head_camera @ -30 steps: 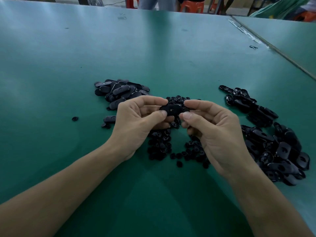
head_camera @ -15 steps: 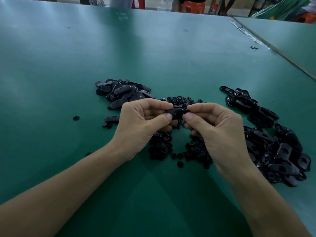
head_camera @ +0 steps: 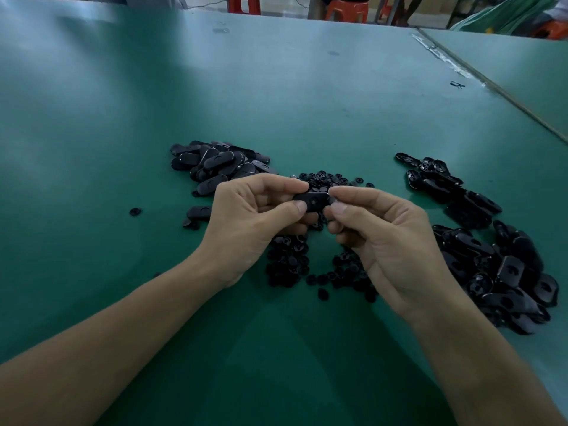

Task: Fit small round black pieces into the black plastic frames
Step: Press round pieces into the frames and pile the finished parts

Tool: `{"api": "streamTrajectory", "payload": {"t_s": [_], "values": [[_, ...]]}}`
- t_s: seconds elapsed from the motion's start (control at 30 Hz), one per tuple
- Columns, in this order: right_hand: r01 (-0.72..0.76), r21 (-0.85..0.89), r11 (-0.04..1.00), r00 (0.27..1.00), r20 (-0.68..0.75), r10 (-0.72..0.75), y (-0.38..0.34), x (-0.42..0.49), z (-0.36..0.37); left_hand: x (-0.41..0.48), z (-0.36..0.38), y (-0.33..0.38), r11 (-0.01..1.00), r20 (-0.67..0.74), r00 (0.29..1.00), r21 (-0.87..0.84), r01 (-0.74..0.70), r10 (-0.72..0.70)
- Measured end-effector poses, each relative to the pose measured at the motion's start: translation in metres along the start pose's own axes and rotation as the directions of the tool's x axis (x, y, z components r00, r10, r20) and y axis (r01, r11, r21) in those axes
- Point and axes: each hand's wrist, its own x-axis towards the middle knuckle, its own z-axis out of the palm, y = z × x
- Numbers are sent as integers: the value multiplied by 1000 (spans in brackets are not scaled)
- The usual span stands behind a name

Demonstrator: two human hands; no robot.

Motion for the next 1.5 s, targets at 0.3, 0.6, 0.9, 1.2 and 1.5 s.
{"api": "streamTrajectory", "payload": {"t_s": [0.3,0.6,0.9,1.2,1.5], "values": [[67,-165,984,996,-44,-76,2,-1,-1,-1,0,1,999,12,999,29,-38,38],[204,-419,885,969,-43,-244,9,-1,2,-1,-1,-1,998,7,999,49,-39,38],[279,-486,828,948,3,-318,11,-3,5,-2,-1,-1,994,24,999,104,-42,40],[246,-481,842,948,-61,-312,9,-3,6,-1,-1,0,996,54,998,74,-39,35],[185,-336,924,952,-171,-253,2,-1,1,-1,-1,0,1000,18,1000,16,-10,9]]}}
